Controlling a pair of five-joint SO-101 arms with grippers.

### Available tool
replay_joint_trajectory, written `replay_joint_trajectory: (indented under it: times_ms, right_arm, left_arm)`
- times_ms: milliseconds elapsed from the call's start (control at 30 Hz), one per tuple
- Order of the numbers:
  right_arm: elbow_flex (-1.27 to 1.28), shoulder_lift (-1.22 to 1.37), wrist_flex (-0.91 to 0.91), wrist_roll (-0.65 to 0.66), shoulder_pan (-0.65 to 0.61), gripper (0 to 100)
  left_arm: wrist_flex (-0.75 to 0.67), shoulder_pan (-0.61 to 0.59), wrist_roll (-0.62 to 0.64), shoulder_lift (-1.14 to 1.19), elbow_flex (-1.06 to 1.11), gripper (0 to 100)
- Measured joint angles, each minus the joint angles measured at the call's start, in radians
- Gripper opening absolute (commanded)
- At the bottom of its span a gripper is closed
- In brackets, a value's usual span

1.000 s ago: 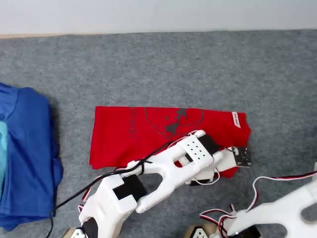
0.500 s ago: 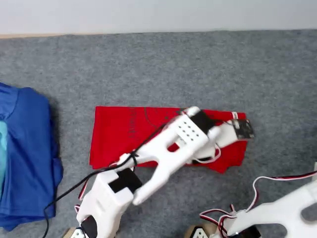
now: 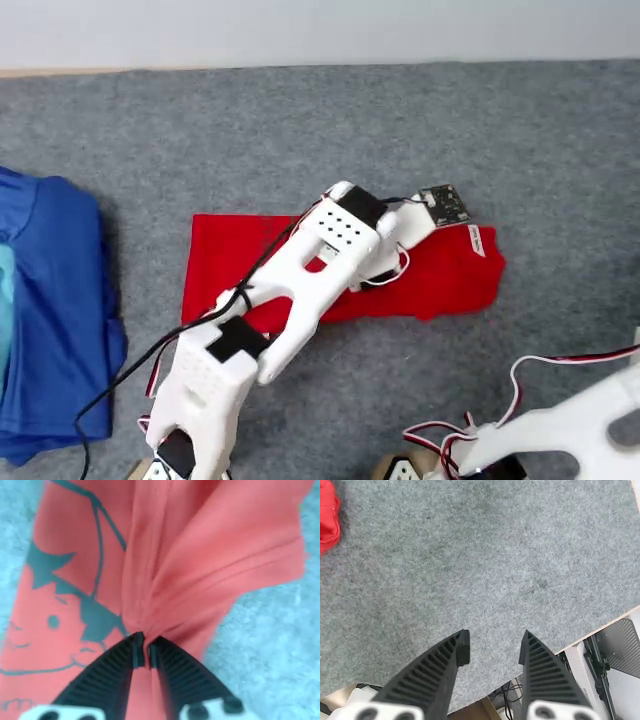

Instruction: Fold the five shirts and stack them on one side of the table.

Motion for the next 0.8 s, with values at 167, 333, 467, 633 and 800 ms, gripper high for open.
replay_joint_trajectory:
  times_ms: [167, 333, 467, 633, 800]
  right_arm:
    - [0.018, 0.000, 0.000, 0.000, 0.000, 17.3]
    - [0.072, -0.003, 0.000, 0.000, 0.000, 17.3]
    - [0.080, -0.006, 0.000, 0.000, 0.000, 17.3]
    - [0.080, -0.006, 0.000, 0.000, 0.000, 17.3]
    - [0.081, -0.006, 0.000, 0.000, -0.008, 17.3]
  left_arm:
    - [-0.014, -0.002, 0.000, 0.086, -0.003, 1]
    - [-0.014, -0.003, 0.000, 0.097, -0.014, 9]
    - [-0.015, -0.014, 0.011, 0.097, -0.020, 12]
    - [-0.008, -0.049, 0.021, 0.100, -0.058, 12]
    - [0.014, -0.097, 0.021, 0.121, -0.126, 12]
